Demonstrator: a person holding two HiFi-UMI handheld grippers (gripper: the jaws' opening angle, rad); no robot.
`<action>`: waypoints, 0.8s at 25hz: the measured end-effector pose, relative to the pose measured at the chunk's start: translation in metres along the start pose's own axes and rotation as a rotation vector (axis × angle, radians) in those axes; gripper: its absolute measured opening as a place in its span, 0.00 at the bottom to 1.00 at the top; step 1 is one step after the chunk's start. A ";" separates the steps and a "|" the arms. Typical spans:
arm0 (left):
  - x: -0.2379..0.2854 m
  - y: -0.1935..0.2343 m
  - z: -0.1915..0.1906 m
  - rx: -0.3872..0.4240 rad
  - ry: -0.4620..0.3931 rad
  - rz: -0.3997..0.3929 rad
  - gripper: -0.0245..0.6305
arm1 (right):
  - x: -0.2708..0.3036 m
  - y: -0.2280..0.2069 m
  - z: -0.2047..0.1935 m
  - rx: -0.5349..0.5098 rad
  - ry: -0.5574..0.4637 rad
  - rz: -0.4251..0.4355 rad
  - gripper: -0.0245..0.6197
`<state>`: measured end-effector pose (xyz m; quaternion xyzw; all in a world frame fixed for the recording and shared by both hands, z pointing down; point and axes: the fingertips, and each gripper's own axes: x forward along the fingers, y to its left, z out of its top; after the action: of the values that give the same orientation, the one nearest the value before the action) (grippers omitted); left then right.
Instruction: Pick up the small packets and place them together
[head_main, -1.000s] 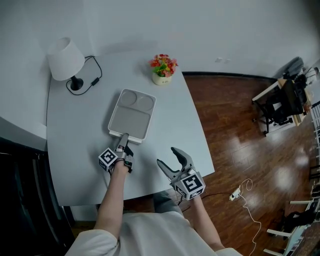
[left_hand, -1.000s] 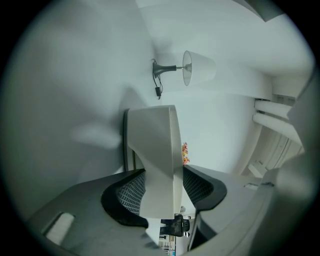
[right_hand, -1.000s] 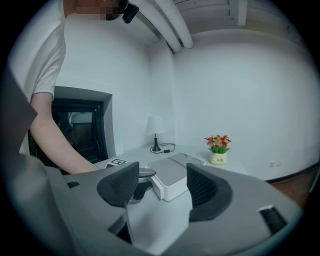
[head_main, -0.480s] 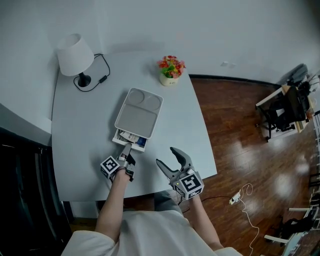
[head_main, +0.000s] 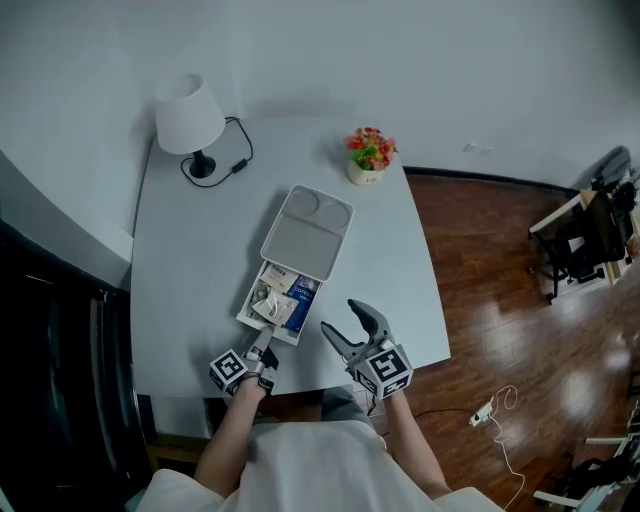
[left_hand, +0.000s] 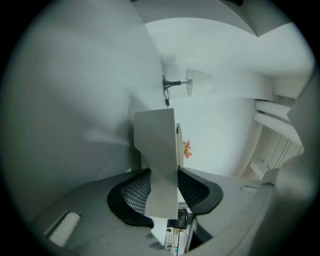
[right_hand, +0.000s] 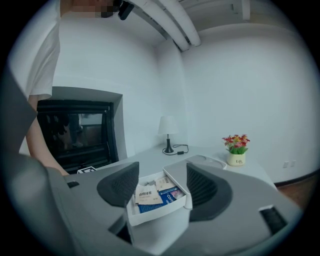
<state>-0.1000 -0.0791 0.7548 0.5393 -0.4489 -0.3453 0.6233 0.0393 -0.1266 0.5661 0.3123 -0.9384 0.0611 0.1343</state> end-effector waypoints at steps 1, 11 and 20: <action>-0.008 0.003 -0.001 -0.002 -0.002 0.006 0.30 | 0.001 0.003 0.001 -0.003 -0.001 0.006 0.49; -0.052 0.025 -0.016 -0.001 0.014 0.075 0.28 | 0.014 0.028 0.003 0.003 -0.017 0.061 0.49; -0.071 0.019 -0.020 0.025 0.062 0.034 0.09 | 0.015 0.041 0.008 -0.018 -0.026 0.091 0.49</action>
<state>-0.1081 -0.0039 0.7601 0.5498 -0.4428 -0.3122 0.6358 0.0010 -0.1041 0.5615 0.2689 -0.9538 0.0548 0.1219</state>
